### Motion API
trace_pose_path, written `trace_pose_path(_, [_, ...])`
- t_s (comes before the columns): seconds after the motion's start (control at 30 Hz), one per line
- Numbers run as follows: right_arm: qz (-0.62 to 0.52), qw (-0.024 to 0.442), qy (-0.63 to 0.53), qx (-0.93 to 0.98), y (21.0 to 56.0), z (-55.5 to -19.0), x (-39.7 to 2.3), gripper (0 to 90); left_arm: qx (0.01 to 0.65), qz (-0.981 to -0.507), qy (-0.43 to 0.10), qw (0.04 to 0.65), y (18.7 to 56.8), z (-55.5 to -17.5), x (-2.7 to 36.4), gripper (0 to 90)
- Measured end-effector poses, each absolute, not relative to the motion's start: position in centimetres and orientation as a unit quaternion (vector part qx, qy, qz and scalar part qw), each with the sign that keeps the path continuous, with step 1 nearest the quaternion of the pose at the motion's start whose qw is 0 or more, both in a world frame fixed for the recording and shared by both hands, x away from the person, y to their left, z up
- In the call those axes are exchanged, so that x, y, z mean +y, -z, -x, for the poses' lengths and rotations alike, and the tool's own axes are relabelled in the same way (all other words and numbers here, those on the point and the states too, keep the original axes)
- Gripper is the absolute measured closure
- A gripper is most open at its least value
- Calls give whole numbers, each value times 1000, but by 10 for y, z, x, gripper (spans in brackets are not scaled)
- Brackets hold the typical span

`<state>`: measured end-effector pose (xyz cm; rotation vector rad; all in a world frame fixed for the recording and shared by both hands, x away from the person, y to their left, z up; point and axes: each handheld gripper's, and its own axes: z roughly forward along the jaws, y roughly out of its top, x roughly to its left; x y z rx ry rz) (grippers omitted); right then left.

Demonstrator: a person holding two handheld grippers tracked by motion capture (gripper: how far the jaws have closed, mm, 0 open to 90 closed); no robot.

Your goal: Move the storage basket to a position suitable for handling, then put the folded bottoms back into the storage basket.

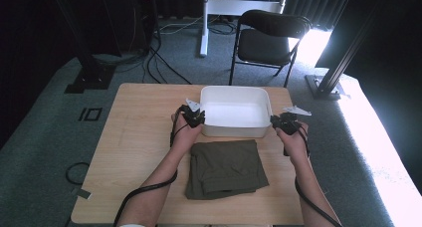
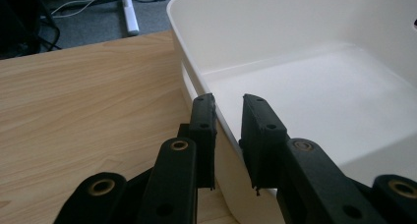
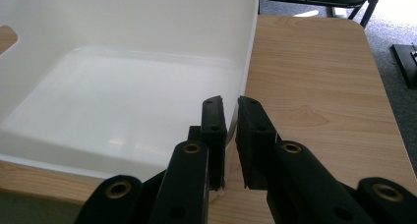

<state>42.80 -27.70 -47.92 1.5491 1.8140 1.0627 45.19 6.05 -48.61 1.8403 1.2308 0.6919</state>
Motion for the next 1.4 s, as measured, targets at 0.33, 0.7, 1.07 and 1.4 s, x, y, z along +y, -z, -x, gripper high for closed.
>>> trace_pose_path(0.33, [-580,265,-393,663,480,-421,-287,825,481,-734,-266,399,486,-452,51,773])
trace_pose_path(0.7, [-580,262,-394,663,479,-422,-290,827,481,-740,-247,399,482,-452,53,757])
trace_pose_path(1.07, [-558,249,-435,662,475,-423,-292,560,482,-742,-213,414,471,-453,58,621])
trace_pose_path(1.4, [-503,247,-479,676,459,-418,-282,206,459,-749,-199,435,455,-442,64,323])
